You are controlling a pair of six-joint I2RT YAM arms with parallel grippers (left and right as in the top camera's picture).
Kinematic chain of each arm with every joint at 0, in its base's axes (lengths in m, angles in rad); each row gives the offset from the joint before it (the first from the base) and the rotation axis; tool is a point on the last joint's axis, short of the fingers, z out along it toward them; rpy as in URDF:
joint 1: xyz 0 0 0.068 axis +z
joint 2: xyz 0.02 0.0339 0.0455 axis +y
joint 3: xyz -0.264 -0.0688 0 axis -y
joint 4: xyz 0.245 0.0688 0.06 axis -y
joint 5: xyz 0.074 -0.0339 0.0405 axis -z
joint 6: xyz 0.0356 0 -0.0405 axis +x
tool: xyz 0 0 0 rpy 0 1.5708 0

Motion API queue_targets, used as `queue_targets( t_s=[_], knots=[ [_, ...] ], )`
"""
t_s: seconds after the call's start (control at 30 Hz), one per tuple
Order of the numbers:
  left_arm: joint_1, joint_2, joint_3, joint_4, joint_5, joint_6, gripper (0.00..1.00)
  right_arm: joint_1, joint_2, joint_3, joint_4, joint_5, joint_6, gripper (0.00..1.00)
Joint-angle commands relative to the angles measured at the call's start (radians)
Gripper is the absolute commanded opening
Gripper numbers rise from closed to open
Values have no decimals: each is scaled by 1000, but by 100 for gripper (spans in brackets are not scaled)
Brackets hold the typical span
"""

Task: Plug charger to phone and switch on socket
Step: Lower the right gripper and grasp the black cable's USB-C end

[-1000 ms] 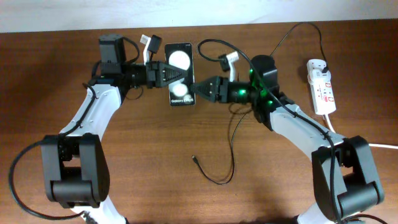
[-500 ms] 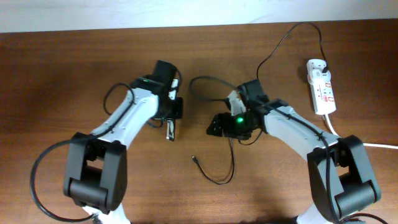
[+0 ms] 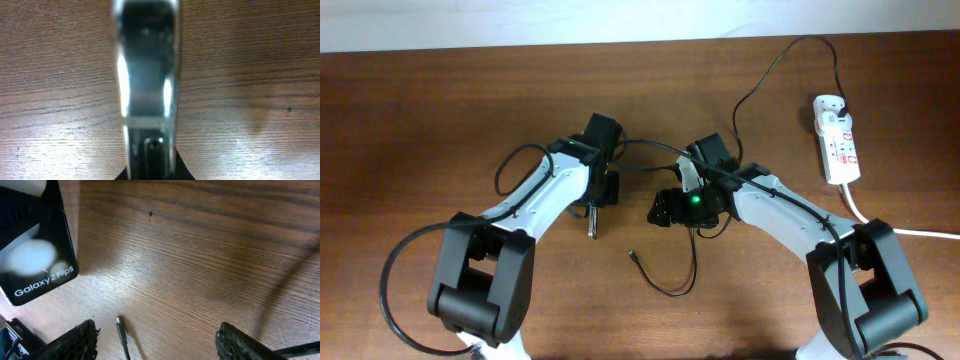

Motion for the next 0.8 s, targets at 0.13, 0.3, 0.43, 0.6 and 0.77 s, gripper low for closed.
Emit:
queue_targets(
  t_s=[0.13,0.3,0.43,0.6,0.77],
  knots=[
    [1,-6,-23,29,-15,-14,0,2,2,2,0,10,-12,79],
    [0,-6,-27,29,-15,-14,7,2,2,2,0,10,-12,79],
    [1,-6,-42,40,-15,-14,0,2,2,2,0,10,-12,79],
    [96,-33,27,10,174,-9,0,1,-36,20,-17,1,-64,78],
    [317,-55,34,78,650,41,0,38,-129,27,-138,0,-139,78]
  ],
)
